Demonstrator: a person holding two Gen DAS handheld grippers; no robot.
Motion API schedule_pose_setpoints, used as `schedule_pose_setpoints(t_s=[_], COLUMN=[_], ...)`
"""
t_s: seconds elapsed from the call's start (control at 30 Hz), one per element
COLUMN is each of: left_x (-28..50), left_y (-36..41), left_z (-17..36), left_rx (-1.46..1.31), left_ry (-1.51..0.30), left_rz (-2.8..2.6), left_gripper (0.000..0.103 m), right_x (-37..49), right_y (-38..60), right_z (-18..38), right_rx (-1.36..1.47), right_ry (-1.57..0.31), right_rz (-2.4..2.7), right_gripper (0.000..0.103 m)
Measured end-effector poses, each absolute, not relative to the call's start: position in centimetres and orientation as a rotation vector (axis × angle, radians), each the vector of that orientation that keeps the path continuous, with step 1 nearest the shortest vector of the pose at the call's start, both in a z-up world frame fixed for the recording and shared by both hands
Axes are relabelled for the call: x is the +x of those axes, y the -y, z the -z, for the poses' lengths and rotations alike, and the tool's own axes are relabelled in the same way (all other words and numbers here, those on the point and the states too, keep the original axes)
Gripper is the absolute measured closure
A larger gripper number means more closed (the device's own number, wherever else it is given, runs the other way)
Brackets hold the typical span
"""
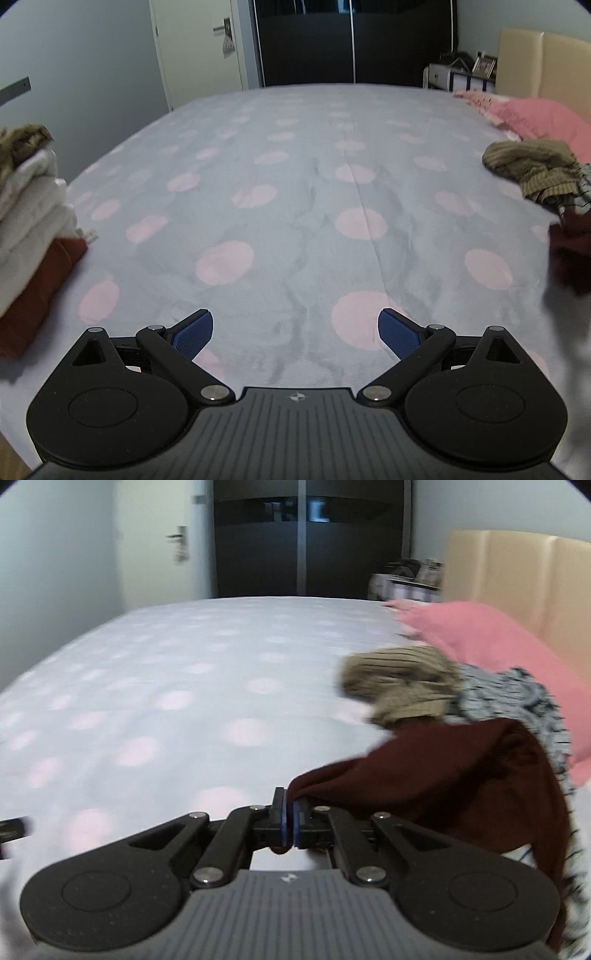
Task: Fold clothes
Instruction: 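Reach the right tool into the pile and grasp the maroon sweater, then pull the maroon sweater out with the right tool while the left tool grasps it too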
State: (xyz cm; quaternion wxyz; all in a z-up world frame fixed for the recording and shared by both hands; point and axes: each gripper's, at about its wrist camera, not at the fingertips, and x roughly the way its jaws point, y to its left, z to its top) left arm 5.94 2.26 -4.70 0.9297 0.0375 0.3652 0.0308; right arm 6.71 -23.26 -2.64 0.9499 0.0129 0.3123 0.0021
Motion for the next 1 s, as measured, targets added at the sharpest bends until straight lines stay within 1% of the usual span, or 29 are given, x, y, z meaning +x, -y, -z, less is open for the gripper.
schedule_pose_setpoints(t_s=[0.17,0.3,0.57,0.6,0.73,0.77,0.83,0.87,0.9,1.0], left_x=[4.0,2.6,1.7,1.6,1.2,1.1,1.0,0.9,0.8,1.1], left_y=[-3.1,-3.8,-1.8,-1.5,-0.4,-0.1,0.4,0.7,1.0,3.0], left_z=[2.7,1.5,1.5,1.5,1.5,1.5,1.6,1.6,1.6,1.9], left_rx=[0.082,0.099,0.135,0.14,0.16,0.164,0.174,0.179,0.184,0.18], left_ry=[-0.7,-0.671,-0.678,-0.679,-0.684,-0.685,-0.688,-0.689,-0.69,-0.696], left_rz=[-0.044,-0.039,0.043,0.054,0.097,0.108,0.13,0.14,0.151,0.214], left_gripper=[0.005,0.005,0.005,0.005,0.005,0.005,0.005,0.005,0.005,0.005], right_x=[1.8,-2.1,-5.4,-5.5,-5.1,-5.2,-5.7,-5.8,-5.9,-5.5], right_y=[17.0,12.7,10.2,10.2,13.0,13.7,15.1,15.9,16.6,19.1], right_z=[0.4,-0.2,0.5,0.6,0.7,0.8,0.8,0.7,0.7,0.7], right_rx=[0.041,0.028,-0.01,-0.017,0.003,0.006,0.003,-0.004,-0.024,-0.074], right_ry=[-0.623,-0.632,-0.715,-0.728,-0.77,-0.776,-0.796,-0.803,-0.806,-0.817], right_rz=[-0.18,-0.299,-0.427,-0.427,-0.343,-0.332,-0.315,-0.312,-0.307,-0.268], right_gripper=[0.099,0.099,0.098,0.094,0.09,0.087,0.078,0.067,0.062,0.061])
